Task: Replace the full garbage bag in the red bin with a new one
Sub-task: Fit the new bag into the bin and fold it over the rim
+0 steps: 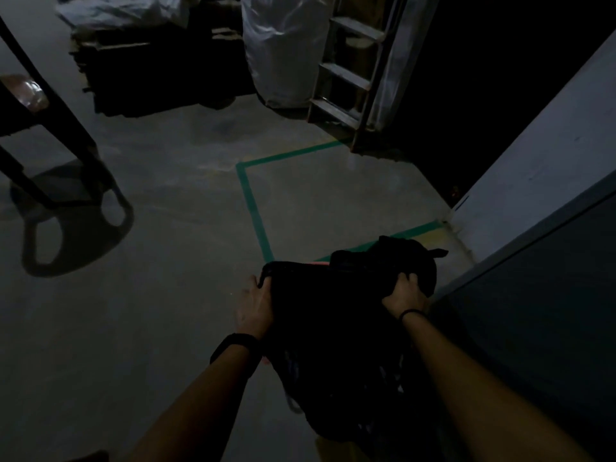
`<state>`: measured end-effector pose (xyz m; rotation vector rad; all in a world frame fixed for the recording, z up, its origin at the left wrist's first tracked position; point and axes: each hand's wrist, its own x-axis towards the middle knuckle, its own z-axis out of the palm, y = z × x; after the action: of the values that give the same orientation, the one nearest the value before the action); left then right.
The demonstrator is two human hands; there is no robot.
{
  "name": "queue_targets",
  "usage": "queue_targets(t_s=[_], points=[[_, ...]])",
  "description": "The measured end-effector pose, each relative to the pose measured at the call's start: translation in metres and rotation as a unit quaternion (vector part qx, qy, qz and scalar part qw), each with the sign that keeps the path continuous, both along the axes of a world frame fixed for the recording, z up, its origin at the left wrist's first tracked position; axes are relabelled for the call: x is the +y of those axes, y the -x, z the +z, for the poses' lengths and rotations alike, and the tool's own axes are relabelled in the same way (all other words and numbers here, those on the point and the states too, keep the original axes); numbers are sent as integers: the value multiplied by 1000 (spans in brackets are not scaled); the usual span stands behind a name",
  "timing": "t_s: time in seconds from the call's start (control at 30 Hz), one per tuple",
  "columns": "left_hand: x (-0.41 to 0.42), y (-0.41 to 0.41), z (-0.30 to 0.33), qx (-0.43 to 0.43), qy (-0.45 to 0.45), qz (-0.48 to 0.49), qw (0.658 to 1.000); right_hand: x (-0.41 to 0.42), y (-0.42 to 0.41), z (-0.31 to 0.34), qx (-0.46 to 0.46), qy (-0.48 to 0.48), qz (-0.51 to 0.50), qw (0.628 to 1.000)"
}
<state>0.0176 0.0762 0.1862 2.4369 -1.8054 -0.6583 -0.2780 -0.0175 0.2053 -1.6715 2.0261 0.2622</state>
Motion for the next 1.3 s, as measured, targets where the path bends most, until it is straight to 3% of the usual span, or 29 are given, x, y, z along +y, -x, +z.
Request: queue_targets(t_s=[0.27, 0.4, 0.67, 0.97, 1.13, 1.3], points=[[-20, -7, -83, -13, -88, 30, 996, -28, -3, -78, -11, 1, -64, 998], [-26, -11, -116, -4, -54, 19, 998, -40, -8, -111, -36, 19, -93, 995], [-42, -18, -173, 98, 17, 38, 994, -63, -16, -171, -63, -4, -107, 992], [-47, -35, -207, 53, 107, -77, 990, -88, -31, -221, -73, 8, -151, 986], [-62, -40, -216, 0, 140, -189, 972, -106, -26, -235, -96, 140, -135, 976], [-76, -40, -211, -22, 211, -221, 952, -121, -25, -240, -139, 206, -61, 967]])
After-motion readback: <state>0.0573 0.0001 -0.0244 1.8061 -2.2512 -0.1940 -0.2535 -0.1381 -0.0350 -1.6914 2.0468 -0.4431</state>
